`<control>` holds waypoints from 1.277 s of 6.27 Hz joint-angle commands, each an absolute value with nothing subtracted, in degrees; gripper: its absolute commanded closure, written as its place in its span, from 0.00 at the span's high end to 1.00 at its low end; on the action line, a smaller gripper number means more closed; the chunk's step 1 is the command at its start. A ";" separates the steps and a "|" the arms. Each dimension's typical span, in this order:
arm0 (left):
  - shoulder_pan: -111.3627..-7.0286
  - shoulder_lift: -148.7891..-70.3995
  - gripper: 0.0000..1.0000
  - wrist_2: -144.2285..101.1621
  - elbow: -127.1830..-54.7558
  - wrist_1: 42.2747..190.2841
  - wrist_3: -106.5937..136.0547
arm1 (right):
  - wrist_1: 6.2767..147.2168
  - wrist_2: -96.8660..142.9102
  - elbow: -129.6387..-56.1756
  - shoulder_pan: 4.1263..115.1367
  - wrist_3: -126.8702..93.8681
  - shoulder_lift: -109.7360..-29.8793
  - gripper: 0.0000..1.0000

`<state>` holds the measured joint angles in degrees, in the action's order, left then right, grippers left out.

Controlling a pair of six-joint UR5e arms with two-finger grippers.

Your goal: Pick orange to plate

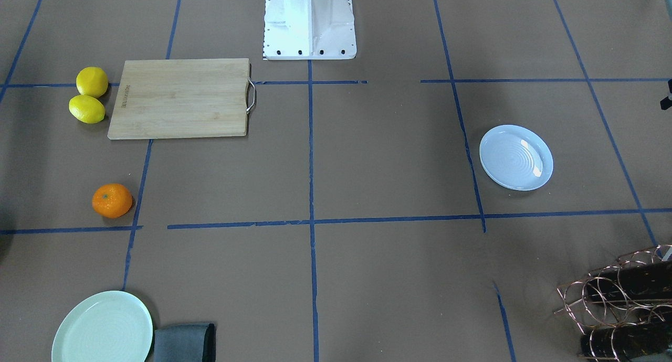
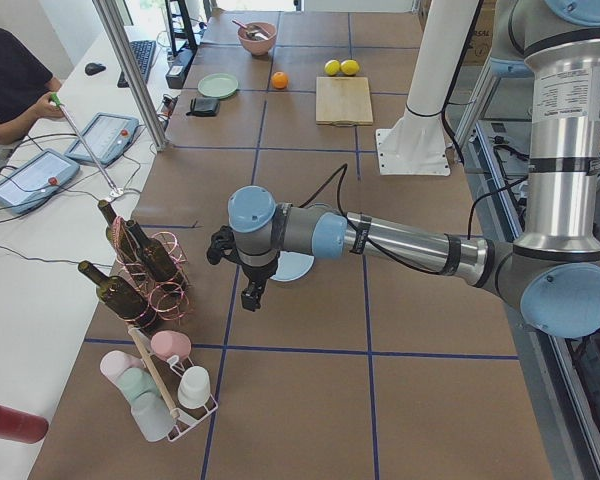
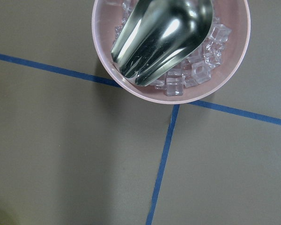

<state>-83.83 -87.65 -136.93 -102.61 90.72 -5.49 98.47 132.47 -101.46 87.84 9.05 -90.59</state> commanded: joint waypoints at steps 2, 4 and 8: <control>-70.04 -87.98 1.00 -136.32 -93.97 117.76 29.84 | 98.44 132.45 -101.34 87.63 9.05 -90.62 1.00; -62.97 -88.07 1.00 -134.05 -91.24 121.19 33.84 | 98.44 132.28 -101.16 87.54 9.14 -90.62 1.00; -57.67 -91.05 0.92 -133.07 -86.31 121.20 33.75 | 98.44 132.36 -100.99 87.19 9.14 -90.70 1.00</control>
<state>-59.14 -90.68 -133.23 -87.03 121.19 33.80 98.44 132.34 -101.10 87.25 9.14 -90.70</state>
